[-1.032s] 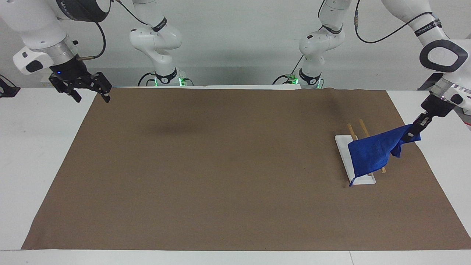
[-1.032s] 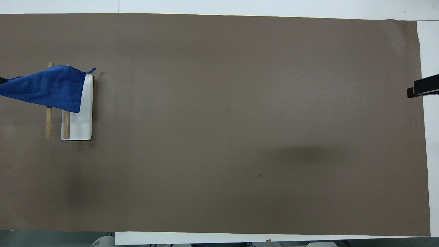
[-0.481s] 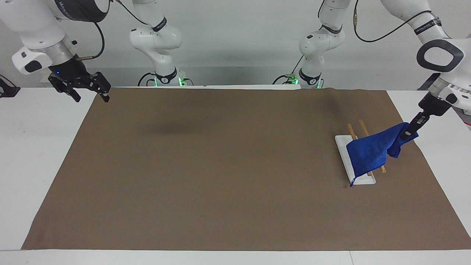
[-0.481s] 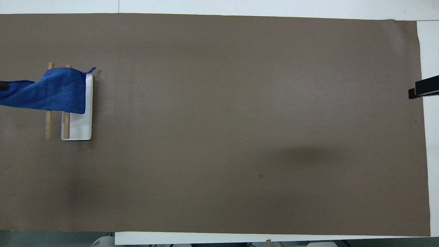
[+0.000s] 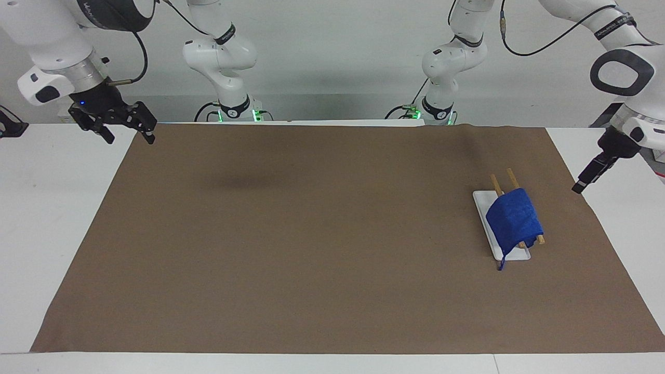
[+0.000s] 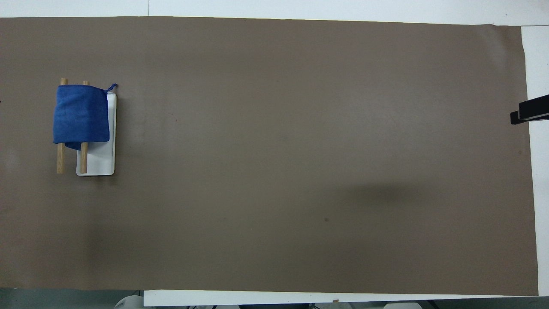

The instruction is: Right arm passes towel to left arm to hang

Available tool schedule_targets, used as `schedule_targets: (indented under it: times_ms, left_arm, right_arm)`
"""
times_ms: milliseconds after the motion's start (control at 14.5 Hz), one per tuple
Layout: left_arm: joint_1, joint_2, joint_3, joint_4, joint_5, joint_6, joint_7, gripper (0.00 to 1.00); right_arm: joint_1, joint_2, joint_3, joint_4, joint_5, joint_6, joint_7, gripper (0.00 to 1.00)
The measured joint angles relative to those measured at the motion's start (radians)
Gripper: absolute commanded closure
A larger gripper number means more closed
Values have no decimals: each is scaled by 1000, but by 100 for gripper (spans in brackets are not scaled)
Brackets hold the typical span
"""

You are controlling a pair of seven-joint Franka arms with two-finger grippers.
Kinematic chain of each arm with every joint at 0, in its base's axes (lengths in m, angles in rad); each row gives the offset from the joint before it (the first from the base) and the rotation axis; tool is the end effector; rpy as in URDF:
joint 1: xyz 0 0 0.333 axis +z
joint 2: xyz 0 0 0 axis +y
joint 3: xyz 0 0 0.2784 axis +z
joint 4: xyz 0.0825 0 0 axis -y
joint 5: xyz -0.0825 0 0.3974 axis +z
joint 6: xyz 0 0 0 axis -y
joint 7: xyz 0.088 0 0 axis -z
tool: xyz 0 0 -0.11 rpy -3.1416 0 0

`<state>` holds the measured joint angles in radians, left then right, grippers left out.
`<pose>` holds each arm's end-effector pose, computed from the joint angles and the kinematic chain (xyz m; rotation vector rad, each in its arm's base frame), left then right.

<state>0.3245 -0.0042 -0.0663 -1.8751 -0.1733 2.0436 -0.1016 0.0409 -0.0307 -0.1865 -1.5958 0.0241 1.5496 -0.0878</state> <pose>0.5742 0.1413 0.4807 2.9154 0.6297 0.2761 0.5516 -0.0796 0.5870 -3.1088 0.0892 0.0194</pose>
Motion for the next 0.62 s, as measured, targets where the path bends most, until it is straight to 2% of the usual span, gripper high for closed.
schedule_targets:
  times_ms: [138,275,481,619]
  left_arm:
    - [-47,-3,-7,62,56,-98,2,0]
    - [-111,-6,-12,131,103,-248,2,0]
    - [-212,-10,-16,238,126,-498,2,0]
    - [-280,-14,-17,288,153,-600,2,0]
  right_arm:
    - [0,0,0,0,0,0,0,1]
    - [0,0,0,0,0,0,0,1]
    - [0,0,0,0,0,0,0,1]
    - [0,0,0,0,0,0,0,1]
